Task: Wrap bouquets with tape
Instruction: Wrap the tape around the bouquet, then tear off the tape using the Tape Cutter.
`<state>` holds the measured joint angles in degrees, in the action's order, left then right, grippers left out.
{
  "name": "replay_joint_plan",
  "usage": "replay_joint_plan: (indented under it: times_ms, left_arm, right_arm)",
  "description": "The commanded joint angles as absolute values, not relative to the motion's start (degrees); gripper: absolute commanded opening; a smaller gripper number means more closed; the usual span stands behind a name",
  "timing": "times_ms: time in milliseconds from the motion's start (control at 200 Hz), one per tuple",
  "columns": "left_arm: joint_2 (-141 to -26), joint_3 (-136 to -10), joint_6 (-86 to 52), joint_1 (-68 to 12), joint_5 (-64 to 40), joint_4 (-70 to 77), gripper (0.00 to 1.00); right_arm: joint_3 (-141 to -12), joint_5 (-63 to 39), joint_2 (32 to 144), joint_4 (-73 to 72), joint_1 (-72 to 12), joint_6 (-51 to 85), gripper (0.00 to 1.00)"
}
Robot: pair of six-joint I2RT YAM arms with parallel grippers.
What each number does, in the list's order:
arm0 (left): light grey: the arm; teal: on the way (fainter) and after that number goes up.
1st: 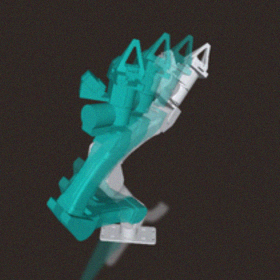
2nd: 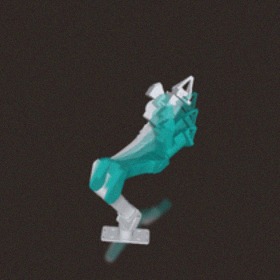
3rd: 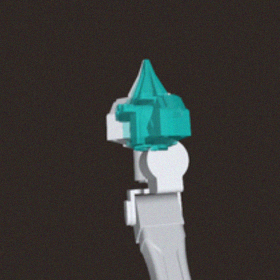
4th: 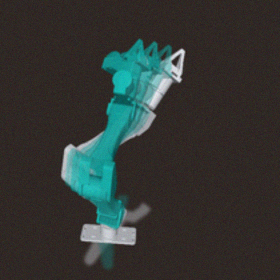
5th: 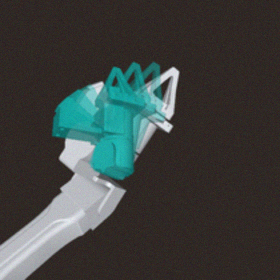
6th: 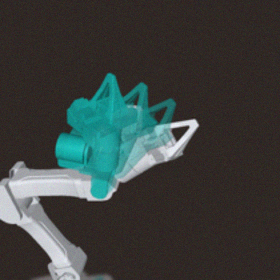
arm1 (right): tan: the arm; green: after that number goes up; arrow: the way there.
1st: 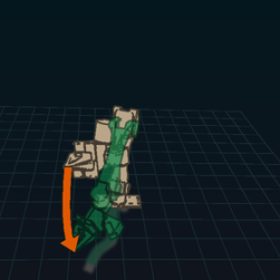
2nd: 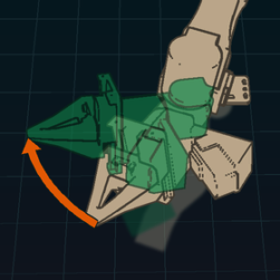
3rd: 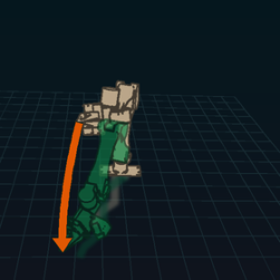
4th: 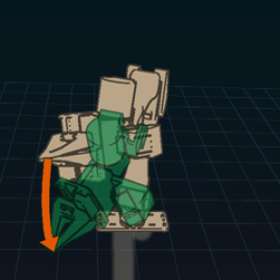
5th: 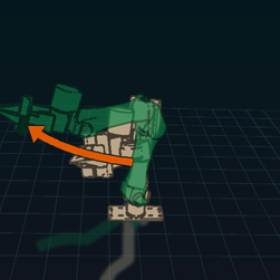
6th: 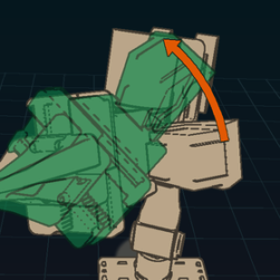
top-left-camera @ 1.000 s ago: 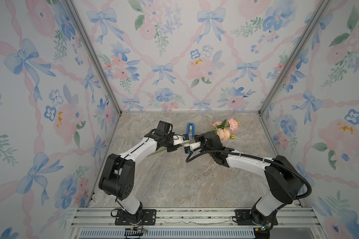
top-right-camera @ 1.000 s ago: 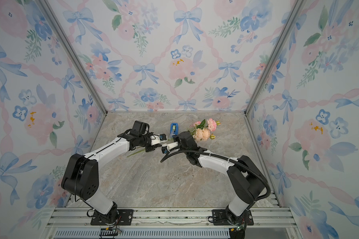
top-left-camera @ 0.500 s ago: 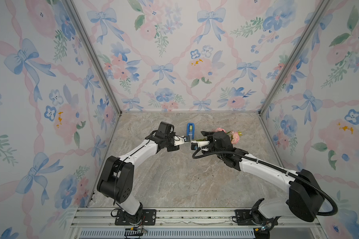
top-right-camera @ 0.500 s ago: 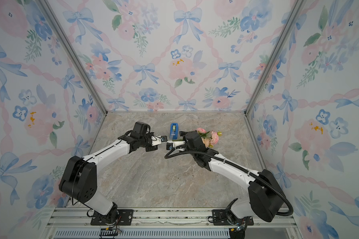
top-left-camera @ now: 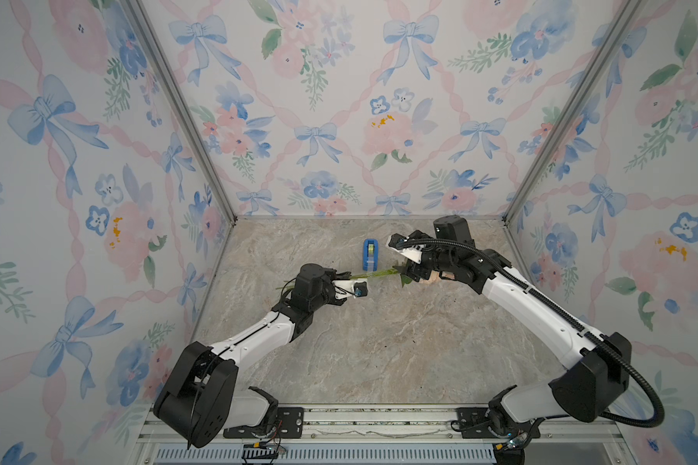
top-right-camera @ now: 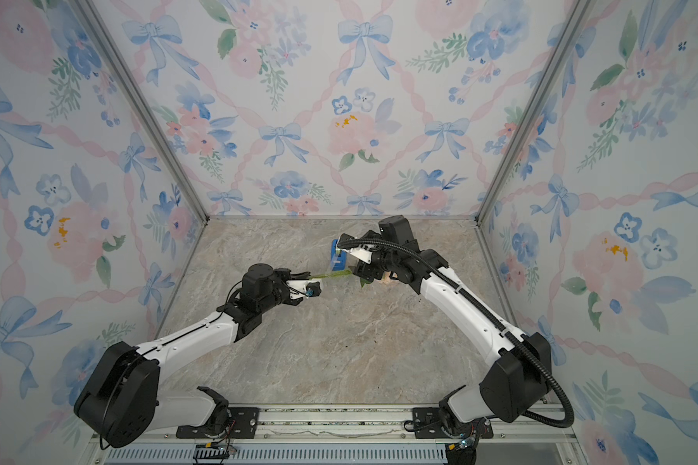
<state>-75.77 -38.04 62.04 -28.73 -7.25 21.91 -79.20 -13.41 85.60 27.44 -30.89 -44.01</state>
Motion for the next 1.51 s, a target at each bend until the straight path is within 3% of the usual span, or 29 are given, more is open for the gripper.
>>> replay_joint_plan:
  times_ms: [0, 245, 380, 545, 720, 985, 1500]
  left_arm:
    - [-74.25, -35.71, 67.00, -30.90, -9.04, 29.70, 0.00]
    - [-76.19, -32.17, 73.37, -32.21, -9.11, 32.44, 0.00]
    - [-76.55, -30.10, 73.82, -32.17, -10.67, 32.35, 0.00]
    - [-78.46, -28.92, 73.75, -32.10, -10.90, 32.41, 0.00]
    - [-81.49, -29.52, 72.87, -31.17, -11.74, 32.45, 0.00]
    - [-84.95, -29.44, 72.56, -29.12, -13.83, 32.48, 0.00]
    - [-85.38, -28.95, 73.08, -28.18, -15.10, 32.38, 0.00]
  right_arm:
    - [-84.56, -16.12, 89.43, 37.35, -32.08, -40.71, 0.79]
    - [-95.90, -11.39, 98.43, 36.74, -31.57, -21.21, 0.76]
    - [-100.89, -11.41, 104.82, 36.95, -30.04, -6.69, 0.67]
    - [-98.66, -16.50, 110.62, 29.17, -26.80, 10.21, 0.49]
    - [-98.28, -17.75, 117.00, 25.53, -26.78, 18.26, 0.54]
    - [-96.92, -23.69, 124.13, 17.21, -26.01, 28.21, 0.47]
    - [-93.19, -22.59, 126.45, 12.71, -26.01, 33.11, 0.40]
